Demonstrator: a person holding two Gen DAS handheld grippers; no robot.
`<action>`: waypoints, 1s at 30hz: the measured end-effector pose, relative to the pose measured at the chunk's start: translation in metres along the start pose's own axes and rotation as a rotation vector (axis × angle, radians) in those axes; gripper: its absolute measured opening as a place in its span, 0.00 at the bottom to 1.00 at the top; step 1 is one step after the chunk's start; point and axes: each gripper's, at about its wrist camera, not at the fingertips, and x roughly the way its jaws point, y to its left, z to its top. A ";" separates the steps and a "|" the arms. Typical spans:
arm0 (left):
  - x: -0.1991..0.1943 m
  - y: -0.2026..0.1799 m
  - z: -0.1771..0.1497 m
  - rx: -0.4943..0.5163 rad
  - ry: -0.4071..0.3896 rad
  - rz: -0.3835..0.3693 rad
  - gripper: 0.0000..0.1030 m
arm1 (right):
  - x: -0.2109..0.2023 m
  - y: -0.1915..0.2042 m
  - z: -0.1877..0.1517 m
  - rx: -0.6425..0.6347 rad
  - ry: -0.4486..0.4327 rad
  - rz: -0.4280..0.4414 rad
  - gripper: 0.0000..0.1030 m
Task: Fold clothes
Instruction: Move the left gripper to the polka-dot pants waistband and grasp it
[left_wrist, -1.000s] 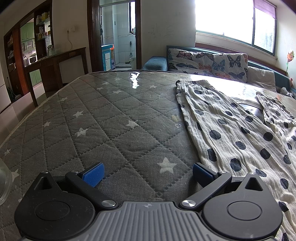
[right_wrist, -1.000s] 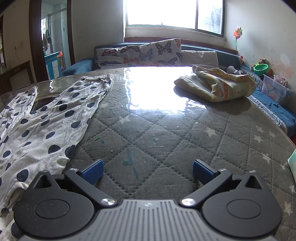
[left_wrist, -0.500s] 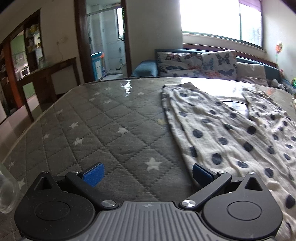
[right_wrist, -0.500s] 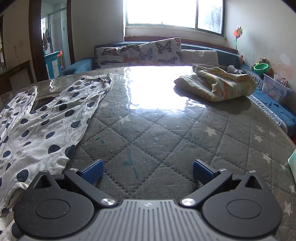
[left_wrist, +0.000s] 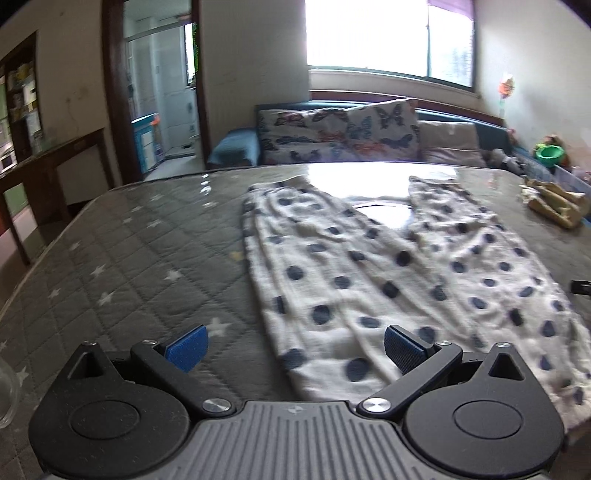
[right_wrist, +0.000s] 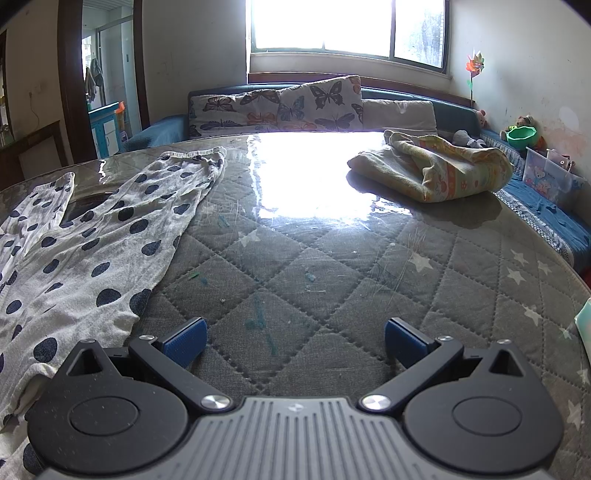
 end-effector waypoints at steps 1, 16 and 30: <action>-0.002 -0.005 0.001 0.008 -0.001 -0.014 1.00 | 0.000 0.000 0.000 0.000 0.000 0.000 1.00; -0.029 -0.090 0.009 0.155 0.008 -0.291 1.00 | 0.000 0.001 0.000 -0.004 0.004 0.000 1.00; -0.040 -0.165 -0.004 0.329 0.039 -0.494 0.99 | 0.000 -0.002 0.003 -0.003 0.018 0.004 1.00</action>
